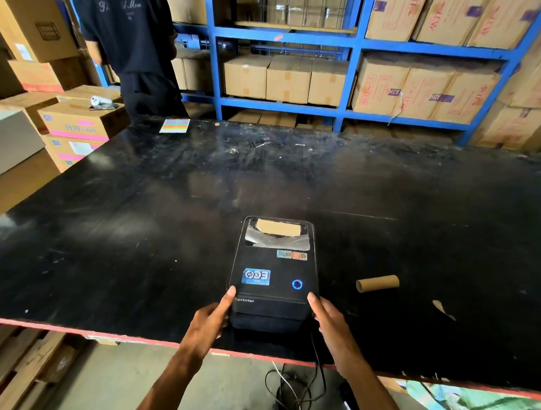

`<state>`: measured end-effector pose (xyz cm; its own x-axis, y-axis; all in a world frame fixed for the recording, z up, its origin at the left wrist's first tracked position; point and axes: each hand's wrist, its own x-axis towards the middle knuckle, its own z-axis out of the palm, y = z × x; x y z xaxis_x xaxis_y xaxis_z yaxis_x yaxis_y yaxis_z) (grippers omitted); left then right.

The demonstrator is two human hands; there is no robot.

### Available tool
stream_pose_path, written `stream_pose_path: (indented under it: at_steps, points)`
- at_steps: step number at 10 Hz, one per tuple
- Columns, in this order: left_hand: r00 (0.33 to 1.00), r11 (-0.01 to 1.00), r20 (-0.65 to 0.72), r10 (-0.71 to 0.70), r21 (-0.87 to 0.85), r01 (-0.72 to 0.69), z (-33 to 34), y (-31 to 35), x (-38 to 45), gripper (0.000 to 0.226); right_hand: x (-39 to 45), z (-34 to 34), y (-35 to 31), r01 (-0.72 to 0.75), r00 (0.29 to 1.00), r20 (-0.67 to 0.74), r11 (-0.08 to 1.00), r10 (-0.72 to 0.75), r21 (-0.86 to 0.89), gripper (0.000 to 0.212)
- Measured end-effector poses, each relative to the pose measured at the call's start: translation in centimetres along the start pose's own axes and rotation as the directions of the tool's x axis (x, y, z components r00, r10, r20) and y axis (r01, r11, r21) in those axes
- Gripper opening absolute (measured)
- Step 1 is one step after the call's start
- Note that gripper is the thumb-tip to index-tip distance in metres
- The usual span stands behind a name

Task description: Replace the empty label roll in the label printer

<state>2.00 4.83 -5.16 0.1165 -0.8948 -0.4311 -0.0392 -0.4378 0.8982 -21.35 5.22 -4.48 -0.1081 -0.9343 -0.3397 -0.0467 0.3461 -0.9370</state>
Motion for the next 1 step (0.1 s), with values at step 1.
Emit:
stream_pose_path:
  at_steps: [1]
  points:
    - [0.995, 0.998, -0.1, -0.02, -0.054, 0.015, -1.79, -2.35, -1.13, 0.049, -2.04, -0.8, 1.42, 0.064, 0.975, -0.211, 0.998, -0.063, -0.003, 0.069]
